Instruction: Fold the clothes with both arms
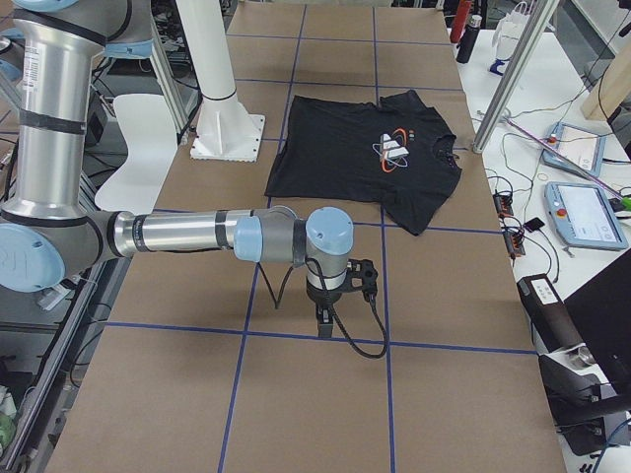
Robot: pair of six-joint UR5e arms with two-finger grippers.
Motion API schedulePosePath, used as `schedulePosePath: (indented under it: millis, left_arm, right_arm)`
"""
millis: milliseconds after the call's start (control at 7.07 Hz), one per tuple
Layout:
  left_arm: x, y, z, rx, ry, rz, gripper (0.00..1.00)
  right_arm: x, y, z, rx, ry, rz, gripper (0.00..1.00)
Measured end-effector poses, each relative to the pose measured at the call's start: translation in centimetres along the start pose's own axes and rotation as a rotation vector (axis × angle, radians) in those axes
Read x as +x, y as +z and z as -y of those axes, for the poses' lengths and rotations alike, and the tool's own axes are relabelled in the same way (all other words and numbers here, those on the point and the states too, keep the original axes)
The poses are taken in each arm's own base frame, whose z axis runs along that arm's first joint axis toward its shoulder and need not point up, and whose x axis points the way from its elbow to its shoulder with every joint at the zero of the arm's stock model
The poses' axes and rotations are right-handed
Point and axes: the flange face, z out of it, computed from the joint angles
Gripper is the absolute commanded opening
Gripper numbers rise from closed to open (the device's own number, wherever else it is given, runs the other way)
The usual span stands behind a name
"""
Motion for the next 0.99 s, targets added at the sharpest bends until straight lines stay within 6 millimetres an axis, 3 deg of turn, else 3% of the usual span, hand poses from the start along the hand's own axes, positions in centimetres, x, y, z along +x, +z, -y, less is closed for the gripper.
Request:
schedulePosePath:
  millis: [565,990]
  left_arm:
    - [0.8,-1.1,0.7,0.019,0.023,0.011,1.00]
    - [3.2,-4.0,2.5,0.103,0.108,0.042,1.00]
  right_arm:
    - [-0.2,-0.2,0.3,0.004,-0.006,0.000,1.00]
    - [-2.1,-2.0,2.8,0.045,-0.052,0.004,1.00]
